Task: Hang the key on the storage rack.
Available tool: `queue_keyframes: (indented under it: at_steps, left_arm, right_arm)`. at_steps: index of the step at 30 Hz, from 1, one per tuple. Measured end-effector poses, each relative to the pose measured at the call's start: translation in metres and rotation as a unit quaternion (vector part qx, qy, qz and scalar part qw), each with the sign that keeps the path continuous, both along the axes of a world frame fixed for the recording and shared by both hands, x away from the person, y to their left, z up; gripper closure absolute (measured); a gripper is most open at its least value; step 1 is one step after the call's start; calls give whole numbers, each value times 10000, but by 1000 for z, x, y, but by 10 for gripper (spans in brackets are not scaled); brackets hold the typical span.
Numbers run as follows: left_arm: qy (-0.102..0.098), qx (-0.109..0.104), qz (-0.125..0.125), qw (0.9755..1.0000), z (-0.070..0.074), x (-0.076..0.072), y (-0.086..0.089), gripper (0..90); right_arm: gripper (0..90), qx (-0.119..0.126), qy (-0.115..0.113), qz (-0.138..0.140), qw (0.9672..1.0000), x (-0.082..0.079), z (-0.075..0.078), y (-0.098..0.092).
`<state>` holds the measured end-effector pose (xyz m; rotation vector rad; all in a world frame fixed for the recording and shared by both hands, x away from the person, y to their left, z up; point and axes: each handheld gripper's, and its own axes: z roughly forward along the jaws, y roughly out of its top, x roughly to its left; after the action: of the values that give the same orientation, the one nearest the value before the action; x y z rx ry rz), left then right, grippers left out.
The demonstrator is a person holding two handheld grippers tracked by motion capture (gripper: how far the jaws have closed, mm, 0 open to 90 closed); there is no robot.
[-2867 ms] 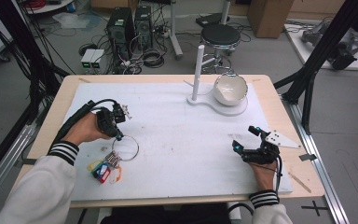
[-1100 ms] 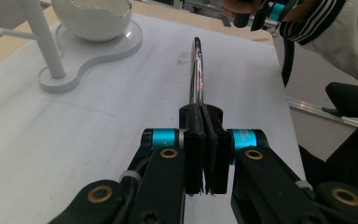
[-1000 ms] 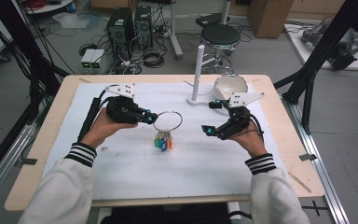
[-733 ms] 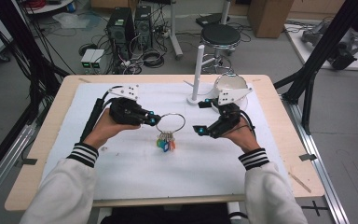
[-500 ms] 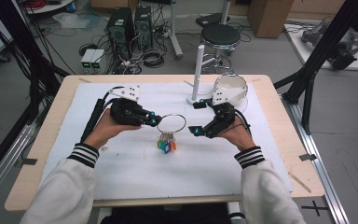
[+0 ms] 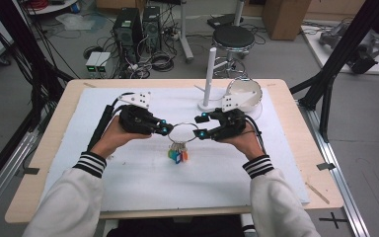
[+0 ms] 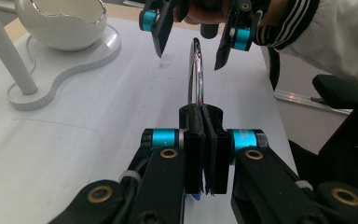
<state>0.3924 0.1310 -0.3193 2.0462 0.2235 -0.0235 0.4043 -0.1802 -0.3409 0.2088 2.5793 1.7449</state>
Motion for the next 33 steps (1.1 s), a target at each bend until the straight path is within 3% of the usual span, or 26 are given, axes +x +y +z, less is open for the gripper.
queue_keyframes:
  at_steps: [6,7,8,9,15,19,23,29,30,31,33]
  left_arm:
    - [-9,6,-1,10000,0,0,0,873]
    - [-9,10,0,10000,0,0,0,873]
    - [-10,15,-1,10000,0,0,0,872]
    - [-12,14,0,10000,0,0,0,873]
    - [-21,16,-13,10000,0,0,1,872]
    - [-21,12,-1,10000,0,0,1,872]
    - [-88,-7,-16,10000,0,0,1,871]
    - [-343,58,-15,9994,-2,0,1,860]
    - [-455,98,10,9989,-2,0,1,849]
    - [-506,88,58,9987,-2,0,2,751]
    - [-613,-38,166,9980,-5,-3,5,717]
  right_arm:
    - [617,-53,-22,82,9999,0,-1,1]
    - [649,-69,-25,101,9999,0,0,1]
    - [741,-42,-146,138,9998,0,0,1]
    - [777,-35,-104,147,9998,-2,1,2]
    - [866,-145,-251,168,9994,-2,1,4]
    - [872,-185,-157,117,9996,-4,2,4]
    - [876,-211,-245,98,9994,-5,3,4]
    - [879,-244,-179,38,9995,-6,5,4]
    - [880,-255,-131,4,9996,-6,6,3]
    - [880,-325,-113,-58,9994,-5,6,2]
    - [880,-369,-85,-156,9992,-4,7,-1]
